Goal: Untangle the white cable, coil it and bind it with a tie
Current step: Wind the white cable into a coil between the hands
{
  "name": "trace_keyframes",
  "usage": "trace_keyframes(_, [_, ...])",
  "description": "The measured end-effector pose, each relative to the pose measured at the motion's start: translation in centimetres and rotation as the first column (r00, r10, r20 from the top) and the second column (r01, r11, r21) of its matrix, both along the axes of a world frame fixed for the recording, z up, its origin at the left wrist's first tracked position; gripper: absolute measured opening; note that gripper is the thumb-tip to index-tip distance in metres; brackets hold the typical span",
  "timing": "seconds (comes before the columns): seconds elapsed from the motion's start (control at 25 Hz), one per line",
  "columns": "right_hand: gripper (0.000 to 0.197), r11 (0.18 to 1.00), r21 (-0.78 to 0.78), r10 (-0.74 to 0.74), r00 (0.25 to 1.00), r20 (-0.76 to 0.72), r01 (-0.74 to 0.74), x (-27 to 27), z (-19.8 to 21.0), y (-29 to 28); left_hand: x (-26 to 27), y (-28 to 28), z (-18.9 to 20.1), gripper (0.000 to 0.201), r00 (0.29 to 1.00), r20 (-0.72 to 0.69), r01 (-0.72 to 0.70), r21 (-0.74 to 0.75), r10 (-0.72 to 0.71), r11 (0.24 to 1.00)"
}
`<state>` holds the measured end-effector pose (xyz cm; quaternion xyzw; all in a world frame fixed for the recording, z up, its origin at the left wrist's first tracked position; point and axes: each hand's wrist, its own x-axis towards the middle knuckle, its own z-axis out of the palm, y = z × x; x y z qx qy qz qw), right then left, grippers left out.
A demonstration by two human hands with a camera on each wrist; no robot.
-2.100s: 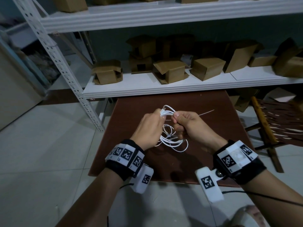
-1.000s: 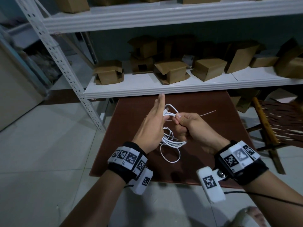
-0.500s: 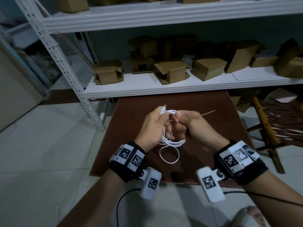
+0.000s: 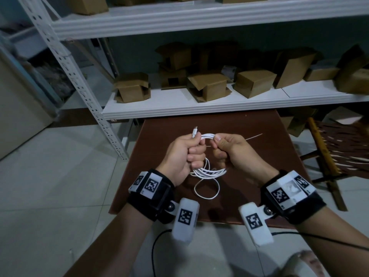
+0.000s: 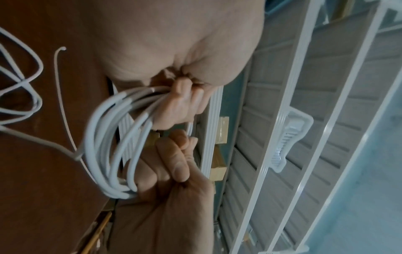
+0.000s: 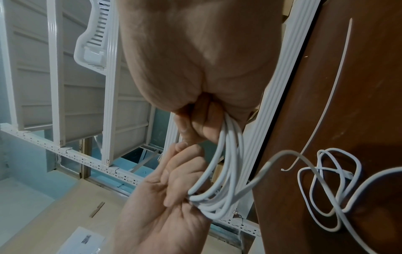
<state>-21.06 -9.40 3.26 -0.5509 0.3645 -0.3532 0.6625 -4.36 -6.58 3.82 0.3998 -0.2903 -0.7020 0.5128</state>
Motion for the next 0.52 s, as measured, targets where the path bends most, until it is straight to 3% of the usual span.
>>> trace_keyframes(0.12, [0.037, 1.0, 0.005, 0.006, 1.0, 0.024, -0.006, 0.2, 0.0, -0.1, 0.5, -0.1, 0.1, 0.04, 0.989, -0.135, 0.068, 0.073, -0.058, 0.995])
trace_keyframes(0.32, [0.036, 0.999, 0.029, 0.012, 0.999, 0.052, -0.014, -0.5, 0.4, -0.6, 0.1, 0.2, 0.0, 0.05, 0.993, -0.058, 0.105, 0.094, -0.1, 0.99])
trace_keyframes(0.52, [0.035, 1.0, 0.023, 0.012, 0.999, 0.033, -0.013, 0.3, 0.0, -0.3, -0.6, 0.3, 0.4, 0.047, 0.996, 0.0, -0.084, 0.129, 0.085, 0.988])
